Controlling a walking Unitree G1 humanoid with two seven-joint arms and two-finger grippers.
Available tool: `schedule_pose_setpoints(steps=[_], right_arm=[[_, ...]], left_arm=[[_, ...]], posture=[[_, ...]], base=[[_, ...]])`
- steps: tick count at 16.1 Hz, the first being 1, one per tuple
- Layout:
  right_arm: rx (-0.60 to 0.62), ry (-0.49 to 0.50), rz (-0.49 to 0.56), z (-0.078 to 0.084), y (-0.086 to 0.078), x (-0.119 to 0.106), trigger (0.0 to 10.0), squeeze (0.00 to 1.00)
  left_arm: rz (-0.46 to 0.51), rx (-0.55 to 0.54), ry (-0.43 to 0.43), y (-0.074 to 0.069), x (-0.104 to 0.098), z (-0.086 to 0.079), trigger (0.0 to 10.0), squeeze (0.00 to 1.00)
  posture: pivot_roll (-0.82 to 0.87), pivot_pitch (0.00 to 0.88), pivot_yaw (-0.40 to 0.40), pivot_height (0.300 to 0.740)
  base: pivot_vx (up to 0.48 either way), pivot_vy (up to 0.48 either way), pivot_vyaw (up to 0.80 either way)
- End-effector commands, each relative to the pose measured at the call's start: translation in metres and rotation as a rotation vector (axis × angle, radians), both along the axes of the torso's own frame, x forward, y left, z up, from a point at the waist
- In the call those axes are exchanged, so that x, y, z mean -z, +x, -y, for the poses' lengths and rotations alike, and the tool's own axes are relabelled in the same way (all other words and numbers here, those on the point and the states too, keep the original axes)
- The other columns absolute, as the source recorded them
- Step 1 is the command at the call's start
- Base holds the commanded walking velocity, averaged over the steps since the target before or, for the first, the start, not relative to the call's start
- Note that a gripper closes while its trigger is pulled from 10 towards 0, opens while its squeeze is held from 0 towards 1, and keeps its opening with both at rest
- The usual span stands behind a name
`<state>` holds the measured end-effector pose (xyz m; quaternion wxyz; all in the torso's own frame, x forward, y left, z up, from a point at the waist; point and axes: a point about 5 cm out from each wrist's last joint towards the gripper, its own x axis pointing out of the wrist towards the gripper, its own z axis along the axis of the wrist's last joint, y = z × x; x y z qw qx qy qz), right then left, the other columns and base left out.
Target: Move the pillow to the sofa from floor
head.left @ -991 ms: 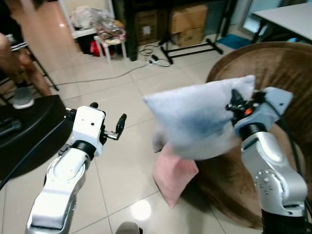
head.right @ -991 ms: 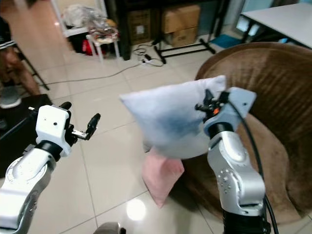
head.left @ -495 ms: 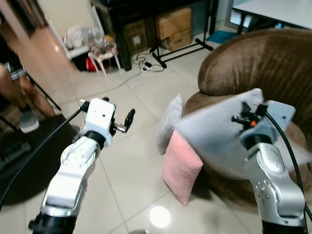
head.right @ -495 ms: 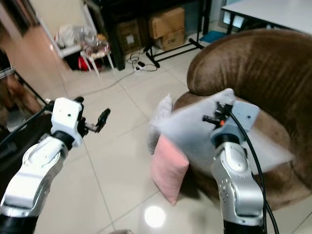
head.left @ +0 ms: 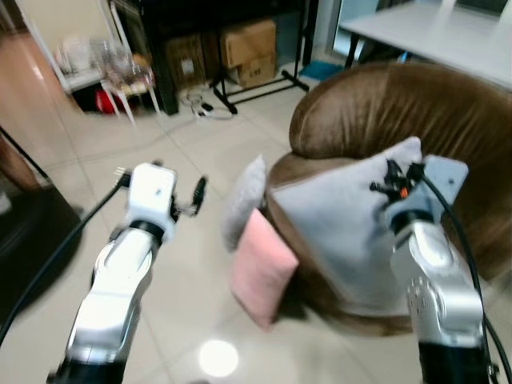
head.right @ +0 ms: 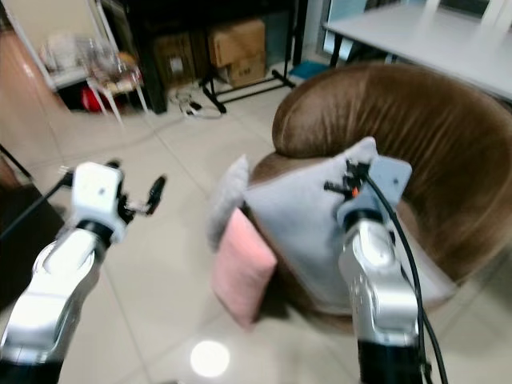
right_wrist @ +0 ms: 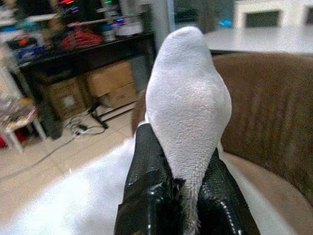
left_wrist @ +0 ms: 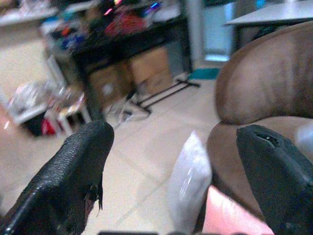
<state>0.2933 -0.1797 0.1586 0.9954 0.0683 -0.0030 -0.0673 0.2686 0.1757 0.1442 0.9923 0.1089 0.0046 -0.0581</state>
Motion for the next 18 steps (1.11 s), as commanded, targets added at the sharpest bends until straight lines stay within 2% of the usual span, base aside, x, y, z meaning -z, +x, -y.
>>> schedule_pose_setpoints(steps=[1, 2, 3, 4, 9, 11, 15, 18], right_arm=[[-0.042, -0.001, 0.055, -0.003, 0.006, -0.013, 10.0, 0.0], [-0.048, -0.002, 0.051, -0.004, 0.007, -0.012, 10.0, 0.0], [-0.063, -0.005, 0.045, -0.004, 0.01, -0.012, 10.0, 0.0], [-0.075, 0.008, 0.033, -0.005, 0.01, -0.01, 10.0, 0.0], [-0.014, 0.029, -0.007, 0.001, 0.0, 0.004, 10.0, 0.0], [-0.003, 0.012, -0.007, 0.003, 0.0, 0.005, 10.0, 0.0], [0.029, 0.081, -0.003, 0.007, -0.002, 0.005, 10.0, 0.0], [0.045, -0.038, 0.006, 0.005, -0.003, 0.004, 10.0, 0.0]], left_arm=[[0.038, -0.031, 0.008, -0.003, -0.007, -0.004, 10.0, 0.4], [0.029, -0.034, 0.008, -0.005, -0.006, -0.005, 10.0, 0.39], [0.017, -0.052, 0.016, -0.009, -0.003, -0.006, 10.0, 0.1], [0.018, -0.054, 0.04, -0.009, -0.003, -0.006, 10.0, 0.0], [0.045, -0.033, 0.093, -0.003, -0.004, 0.0, 10.0, 0.0], [0.063, -0.035, 0.062, -0.001, -0.006, 0.0, 10.0, 0.0], [0.073, 0.008, 0.024, 0.001, -0.01, 0.005, 10.0, 0.0], [0.073, 0.03, 0.03, 0.003, -0.011, 0.004, 10.0, 0.0]], posture=[[0.0, 0.0, -0.085, 0.74], [0.0, 0.0, -0.085, 0.74], [0.0, 0.0, -0.101, 0.74], [0.0, 0.0, -0.101, 0.74], [-0.02, 0.0, -0.051, 0.74], [-0.04, 0.0, -0.036, 0.74], [-0.05, 0.0, 0.004, 0.74], [-0.05, 0.0, 0.008, 0.74]], base=[[0.0, 0.0, 0.0], [0.0, 0.0, 0.0], [0.0, 0.0, 0.0], [0.0, 0.0, 0.0], [0.0, 0.0, -0.8], [0.0, 0.0, -0.8], [0.06, 0.0, -0.8], [0.282, 0.0, -0.8]])
